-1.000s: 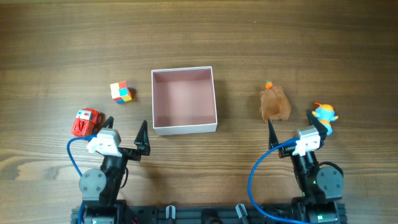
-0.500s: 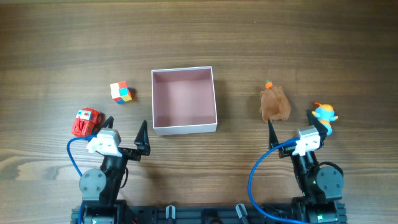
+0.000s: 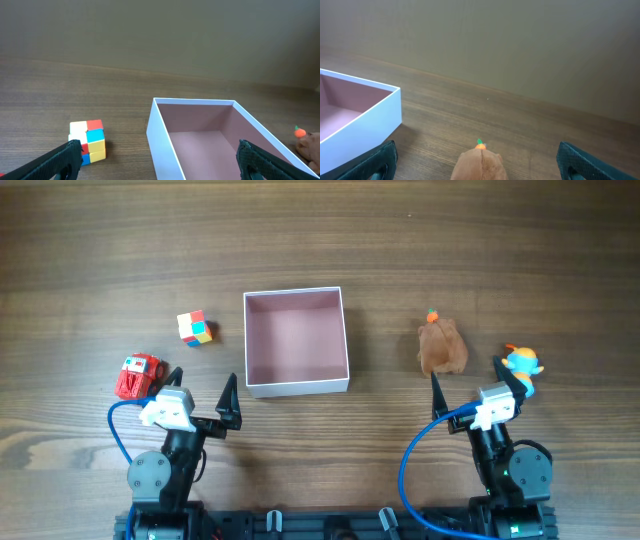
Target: Pack container
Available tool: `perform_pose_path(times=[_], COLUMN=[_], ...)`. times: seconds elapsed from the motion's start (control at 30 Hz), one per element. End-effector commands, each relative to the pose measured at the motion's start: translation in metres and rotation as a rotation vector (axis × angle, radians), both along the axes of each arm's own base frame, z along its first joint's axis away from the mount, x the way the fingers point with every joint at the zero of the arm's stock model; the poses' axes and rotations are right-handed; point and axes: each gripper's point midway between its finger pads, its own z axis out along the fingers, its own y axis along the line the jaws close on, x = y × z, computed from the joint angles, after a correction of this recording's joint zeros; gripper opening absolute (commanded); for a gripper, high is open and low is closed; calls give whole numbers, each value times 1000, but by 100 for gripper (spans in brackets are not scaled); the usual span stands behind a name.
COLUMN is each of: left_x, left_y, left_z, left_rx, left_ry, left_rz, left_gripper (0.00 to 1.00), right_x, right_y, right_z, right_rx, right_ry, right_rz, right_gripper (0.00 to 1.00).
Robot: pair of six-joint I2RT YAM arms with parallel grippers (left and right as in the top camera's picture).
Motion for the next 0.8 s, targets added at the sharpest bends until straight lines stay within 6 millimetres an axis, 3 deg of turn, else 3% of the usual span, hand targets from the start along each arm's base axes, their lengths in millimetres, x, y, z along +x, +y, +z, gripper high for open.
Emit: perform_pose_path(times=[0.0, 0.27, 0.43, 0.53, 0.6, 0.77], left_x=[0, 0, -1, -4, -2, 28], left_y=[-2, -2, 0, 13, 20, 32], left_z=[-2, -2, 5, 42, 61, 89], left_rx=[-13, -13, -121, -135, -127, -66], left_ry=[2, 2, 25, 47, 112, 517], left_rz=[-11, -10, 8, 90, 131, 228], left_gripper=[100, 100, 100, 100, 100, 100], right_x=[0, 0, 1, 3, 10, 44], right_y=[-1, -1, -1, -1, 0, 2], right_z=[2, 2, 0, 35, 48, 69], right_rx=[3, 13, 261, 255, 248, 199], right_ry=[-8, -6, 66, 77, 156, 526], right_rz=[-6, -7, -10, -12, -22, -68], right_gripper=[100, 100, 100, 100, 100, 100])
